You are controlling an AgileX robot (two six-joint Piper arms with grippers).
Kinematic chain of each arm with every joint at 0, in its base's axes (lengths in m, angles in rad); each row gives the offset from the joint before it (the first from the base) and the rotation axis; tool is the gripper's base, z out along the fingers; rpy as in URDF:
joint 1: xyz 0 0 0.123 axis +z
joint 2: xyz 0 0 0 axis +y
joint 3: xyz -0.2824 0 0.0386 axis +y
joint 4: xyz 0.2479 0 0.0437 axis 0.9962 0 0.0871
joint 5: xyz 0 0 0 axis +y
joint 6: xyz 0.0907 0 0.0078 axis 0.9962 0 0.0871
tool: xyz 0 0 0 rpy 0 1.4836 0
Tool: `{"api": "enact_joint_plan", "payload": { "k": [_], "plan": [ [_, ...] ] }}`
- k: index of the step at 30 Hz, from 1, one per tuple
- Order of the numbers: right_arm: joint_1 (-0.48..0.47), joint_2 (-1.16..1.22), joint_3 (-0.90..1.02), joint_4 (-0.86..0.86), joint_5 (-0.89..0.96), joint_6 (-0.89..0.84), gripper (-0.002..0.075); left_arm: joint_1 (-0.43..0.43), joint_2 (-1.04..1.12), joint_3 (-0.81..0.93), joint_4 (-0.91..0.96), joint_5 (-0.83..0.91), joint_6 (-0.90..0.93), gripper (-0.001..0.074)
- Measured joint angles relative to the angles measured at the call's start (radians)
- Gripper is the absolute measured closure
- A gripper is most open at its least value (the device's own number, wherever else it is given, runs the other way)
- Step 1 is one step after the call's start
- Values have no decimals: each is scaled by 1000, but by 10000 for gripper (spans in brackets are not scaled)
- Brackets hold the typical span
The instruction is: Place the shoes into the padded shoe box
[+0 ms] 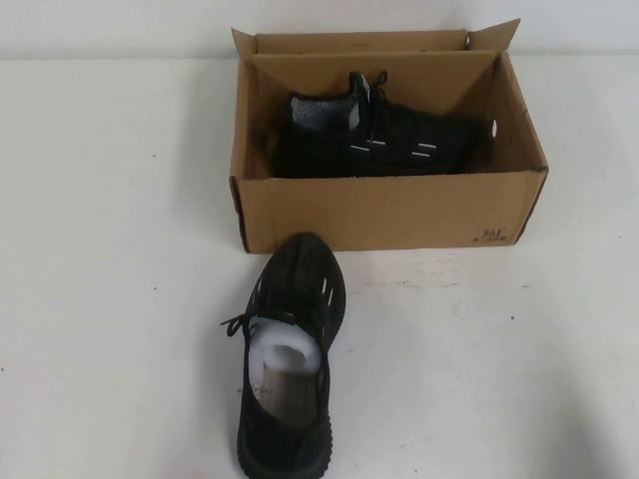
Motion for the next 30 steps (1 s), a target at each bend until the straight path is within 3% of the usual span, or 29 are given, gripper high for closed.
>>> {"api": "enact_joint_plan", "payload": {
  "k": [5,18,25,30],
  "plan": [
    [-2,-102,2,2,14,18,734,0,0,0,0,0,0,739],
    [-2,-106,2,-4,59,12,734,0,-2,0,0,0,0,739],
    [7,-106,2,230,327,-314,734,0,-2,0,0,0,0,739],
    [7,-106,2,255,399,-363,734,0,-2,0,0,0,0,739]
  ]
}}
